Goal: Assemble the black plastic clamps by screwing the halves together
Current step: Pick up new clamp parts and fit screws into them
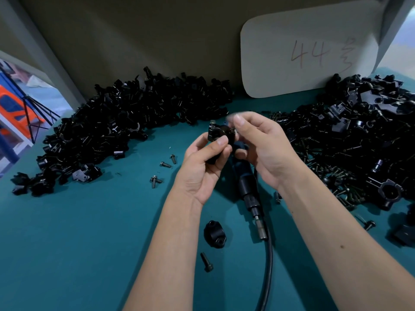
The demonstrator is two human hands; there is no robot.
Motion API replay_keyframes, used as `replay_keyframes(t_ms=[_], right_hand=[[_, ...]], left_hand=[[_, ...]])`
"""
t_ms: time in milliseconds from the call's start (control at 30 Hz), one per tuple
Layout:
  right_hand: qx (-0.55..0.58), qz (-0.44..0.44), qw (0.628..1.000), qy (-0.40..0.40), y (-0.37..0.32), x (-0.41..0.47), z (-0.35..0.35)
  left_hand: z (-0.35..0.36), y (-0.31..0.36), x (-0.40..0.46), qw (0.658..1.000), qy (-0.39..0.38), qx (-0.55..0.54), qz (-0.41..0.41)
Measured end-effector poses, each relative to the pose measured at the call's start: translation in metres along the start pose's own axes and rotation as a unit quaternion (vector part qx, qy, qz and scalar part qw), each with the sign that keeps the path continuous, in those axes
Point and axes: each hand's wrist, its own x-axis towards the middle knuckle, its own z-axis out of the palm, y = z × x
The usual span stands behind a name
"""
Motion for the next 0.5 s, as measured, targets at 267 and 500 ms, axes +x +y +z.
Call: replay_keyframes(t_ms=[267,500], right_hand=[[-0.056,-0.026,0.997,0.051,0.0029,0.0014,0.0007],[-0.087,-0.027,0.993,0.069,-0.0003,0.0024,-0.0017]], left_hand=[[-0.0005,0.0014,-0.0008,1.0,0.024,0.017,-0.003],[-0.0023,0.0012,0.0001,0.999,0.024,0.036,0.0]])
